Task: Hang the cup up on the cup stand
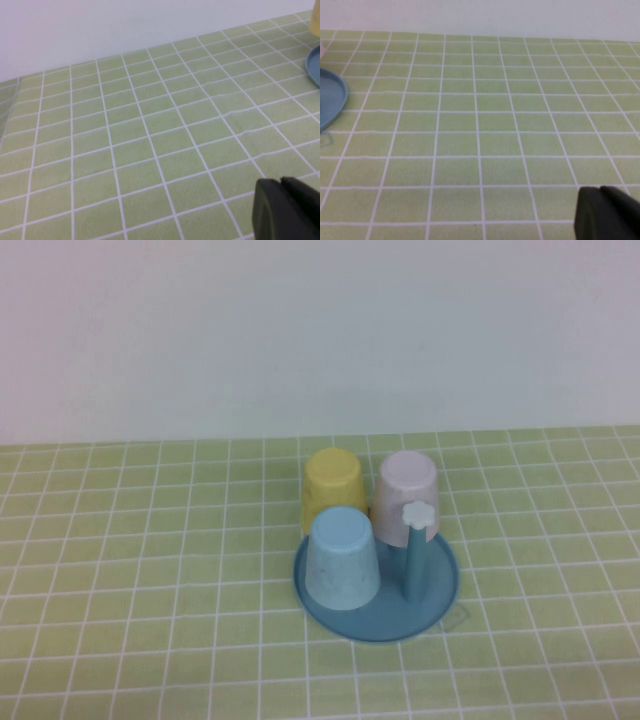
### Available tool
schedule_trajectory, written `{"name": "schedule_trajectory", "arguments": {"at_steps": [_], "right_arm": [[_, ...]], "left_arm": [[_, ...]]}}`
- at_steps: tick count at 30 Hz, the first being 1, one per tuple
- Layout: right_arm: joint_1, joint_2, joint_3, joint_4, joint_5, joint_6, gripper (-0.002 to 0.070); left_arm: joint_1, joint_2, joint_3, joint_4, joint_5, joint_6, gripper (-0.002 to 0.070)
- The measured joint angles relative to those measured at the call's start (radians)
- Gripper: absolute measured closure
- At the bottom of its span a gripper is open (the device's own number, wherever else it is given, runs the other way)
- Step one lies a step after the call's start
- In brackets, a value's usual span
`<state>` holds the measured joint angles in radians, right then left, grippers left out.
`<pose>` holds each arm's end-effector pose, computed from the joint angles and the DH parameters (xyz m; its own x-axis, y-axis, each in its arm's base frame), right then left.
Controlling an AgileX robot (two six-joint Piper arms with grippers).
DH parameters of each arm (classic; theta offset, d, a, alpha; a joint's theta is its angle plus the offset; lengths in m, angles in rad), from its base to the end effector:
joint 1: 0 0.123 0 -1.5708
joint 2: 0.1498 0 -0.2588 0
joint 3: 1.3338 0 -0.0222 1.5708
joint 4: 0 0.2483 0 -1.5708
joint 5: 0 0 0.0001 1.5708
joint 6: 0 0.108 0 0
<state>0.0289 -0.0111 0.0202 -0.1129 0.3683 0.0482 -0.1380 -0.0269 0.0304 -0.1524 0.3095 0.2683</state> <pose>0.0930 -0.0017 0.1695 -0.2841 -0.0653 -0.9566 -0.0062 0.9978 -0.0663 0.0923 -0.0179 0.1737 -0.1945 0.1508 -0.9692 0.2075 0.9721 0.1096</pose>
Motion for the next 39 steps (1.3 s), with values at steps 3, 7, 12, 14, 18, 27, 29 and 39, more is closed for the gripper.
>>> {"name": "schedule_trajectory", "arguments": {"at_steps": [3, 7, 12, 14, 18, 27, 29, 39], "right_arm": [[0.000, 0.000, 0.000, 0.000, 0.000, 0.001, 0.0678], [0.000, 0.000, 0.000, 0.000, 0.000, 0.001, 0.0678], [0.000, 0.000, 0.000, 0.000, 0.000, 0.001, 0.0678], [0.000, 0.000, 0.000, 0.000, 0.000, 0.001, 0.0678], [0.000, 0.000, 0.000, 0.000, 0.000, 0.001, 0.0678], [0.000, 0.000, 0.000, 0.000, 0.000, 0.001, 0.0678], [0.000, 0.000, 0.000, 0.000, 0.000, 0.001, 0.0678], [0.000, 0.000, 0.000, 0.000, 0.000, 0.001, 0.0678]], "left_arm": [[0.000, 0.000, 0.000, 0.000, 0.000, 0.000, 0.0675], [0.000, 0.000, 0.000, 0.000, 0.000, 0.000, 0.0675], [0.000, 0.000, 0.000, 0.000, 0.000, 0.000, 0.0675], [0.000, 0.000, 0.000, 0.000, 0.000, 0.000, 0.0675], [0.000, 0.000, 0.000, 0.000, 0.000, 0.000, 0.0675], [0.011, 0.000, 0.000, 0.000, 0.000, 0.000, 0.0675], [0.032, 0.000, 0.000, 0.000, 0.000, 0.000, 0.0675], [0.111, 0.000, 0.000, 0.000, 0.000, 0.000, 0.0675]]}}
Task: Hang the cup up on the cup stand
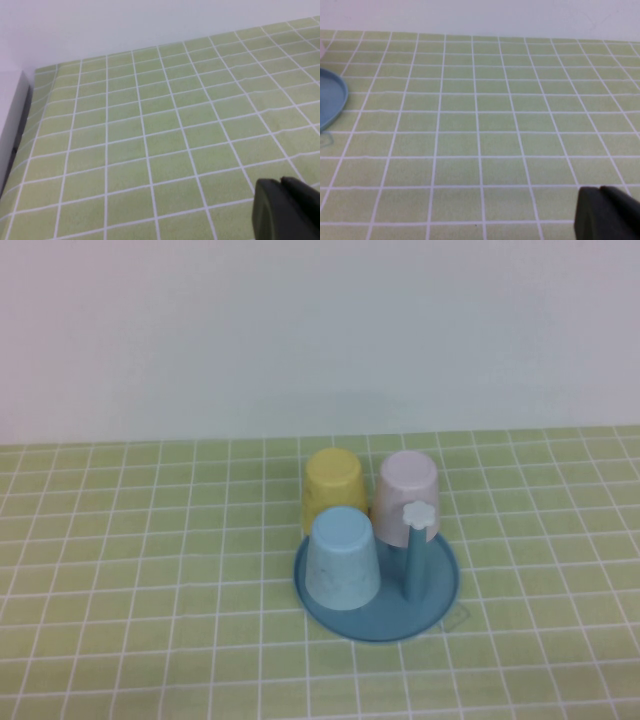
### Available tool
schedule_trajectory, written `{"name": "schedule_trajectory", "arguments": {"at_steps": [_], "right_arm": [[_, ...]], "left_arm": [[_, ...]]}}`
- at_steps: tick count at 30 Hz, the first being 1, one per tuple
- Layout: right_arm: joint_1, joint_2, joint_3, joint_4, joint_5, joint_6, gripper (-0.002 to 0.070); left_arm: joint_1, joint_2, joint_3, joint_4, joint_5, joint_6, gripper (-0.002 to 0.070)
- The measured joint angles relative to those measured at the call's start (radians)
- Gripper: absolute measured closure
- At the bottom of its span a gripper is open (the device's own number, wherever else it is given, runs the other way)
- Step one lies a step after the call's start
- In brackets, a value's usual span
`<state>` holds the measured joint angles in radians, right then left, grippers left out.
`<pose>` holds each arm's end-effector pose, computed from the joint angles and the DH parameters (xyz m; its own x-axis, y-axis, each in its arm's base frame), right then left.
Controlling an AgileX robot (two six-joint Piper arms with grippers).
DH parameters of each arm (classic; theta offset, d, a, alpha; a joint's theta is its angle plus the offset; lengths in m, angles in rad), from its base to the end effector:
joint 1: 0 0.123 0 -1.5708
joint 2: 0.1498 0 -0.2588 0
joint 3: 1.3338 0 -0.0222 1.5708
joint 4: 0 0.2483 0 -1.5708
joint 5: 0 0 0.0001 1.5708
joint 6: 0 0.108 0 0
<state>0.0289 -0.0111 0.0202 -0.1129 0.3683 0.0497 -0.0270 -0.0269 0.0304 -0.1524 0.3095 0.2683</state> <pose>0.0930 -0.0017 0.1695 -0.2841 -0.0639 -0.9567 -0.0058 0.9979 -0.0649 0.0938 -0.0075 0.1737 -0.2100 0.1283 -0.9692 0.0986 0.9891 0.1096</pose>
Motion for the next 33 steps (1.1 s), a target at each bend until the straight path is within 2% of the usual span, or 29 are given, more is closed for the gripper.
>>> {"name": "schedule_trajectory", "arguments": {"at_steps": [13, 20, 26, 33], "right_arm": [[0.000, 0.000, 0.000, 0.000, 0.000, 0.000, 0.0678], [0.000, 0.000, 0.000, 0.000, 0.000, 0.000, 0.0678], [0.000, 0.000, 0.000, 0.000, 0.000, 0.000, 0.0678], [0.000, 0.000, 0.000, 0.000, 0.000, 0.000, 0.0678]], "left_arm": [[0.002, 0.000, 0.000, -0.004, 0.000, 0.000, 0.0675], [0.039, 0.000, 0.000, -0.004, 0.000, 0.000, 0.0675], [0.041, 0.000, 0.000, -0.004, 0.000, 0.000, 0.0675], [0.088, 0.000, 0.000, -0.004, 0.000, 0.000, 0.0675]]}}
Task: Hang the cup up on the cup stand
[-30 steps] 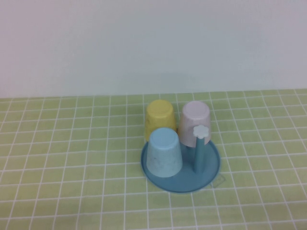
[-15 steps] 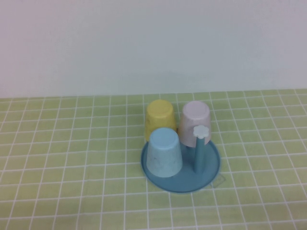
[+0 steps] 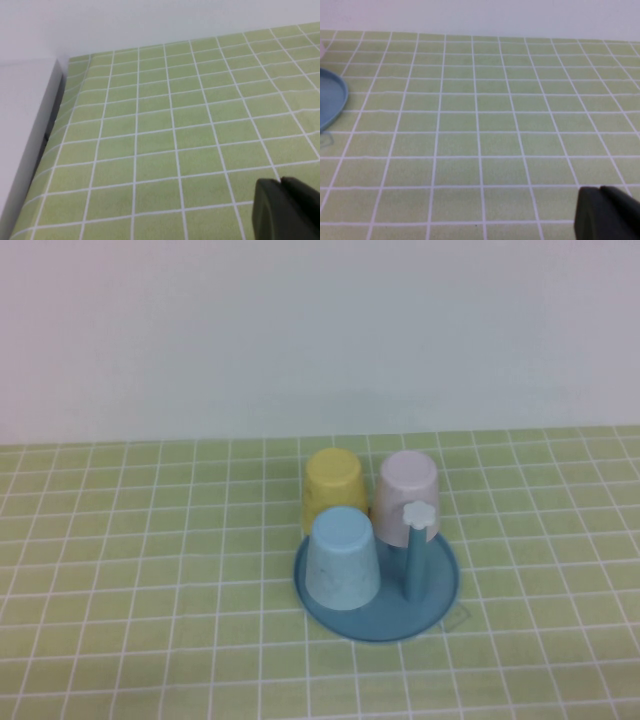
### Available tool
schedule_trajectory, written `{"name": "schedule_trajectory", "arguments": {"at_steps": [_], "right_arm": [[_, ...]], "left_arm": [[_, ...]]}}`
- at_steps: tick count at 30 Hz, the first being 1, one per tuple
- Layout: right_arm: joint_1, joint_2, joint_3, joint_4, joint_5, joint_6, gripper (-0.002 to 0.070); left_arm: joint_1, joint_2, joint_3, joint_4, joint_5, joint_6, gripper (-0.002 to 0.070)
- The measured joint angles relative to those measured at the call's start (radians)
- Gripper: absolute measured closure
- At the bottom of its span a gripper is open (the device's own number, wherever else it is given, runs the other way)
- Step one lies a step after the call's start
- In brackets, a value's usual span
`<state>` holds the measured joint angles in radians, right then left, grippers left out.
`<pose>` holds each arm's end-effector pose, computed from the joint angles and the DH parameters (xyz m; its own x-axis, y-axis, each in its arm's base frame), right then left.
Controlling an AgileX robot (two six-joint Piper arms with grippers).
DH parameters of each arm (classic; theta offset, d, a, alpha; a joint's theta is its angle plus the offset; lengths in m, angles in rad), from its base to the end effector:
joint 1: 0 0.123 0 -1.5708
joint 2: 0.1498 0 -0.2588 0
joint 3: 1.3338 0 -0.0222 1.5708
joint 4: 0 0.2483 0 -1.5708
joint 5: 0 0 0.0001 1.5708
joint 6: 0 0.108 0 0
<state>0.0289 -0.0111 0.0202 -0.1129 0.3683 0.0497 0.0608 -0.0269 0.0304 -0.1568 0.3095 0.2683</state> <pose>0.0930 -0.0017 0.1695 -0.2841 -0.0639 -0.9567 -0.0058 0.9979 -0.0649 0.0941 0.0006 0.1737 -0.2202 0.1052 -0.9698 0.0118 0.9944 0.1052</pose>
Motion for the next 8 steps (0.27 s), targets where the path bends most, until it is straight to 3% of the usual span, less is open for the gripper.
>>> {"name": "schedule_trajectory", "arguments": {"at_steps": [8], "right_arm": [[0.000, 0.000, 0.000, 0.000, 0.000, 0.000, 0.0678]], "left_arm": [[0.000, 0.000, 0.000, -0.004, 0.000, 0.000, 0.0675]]}}
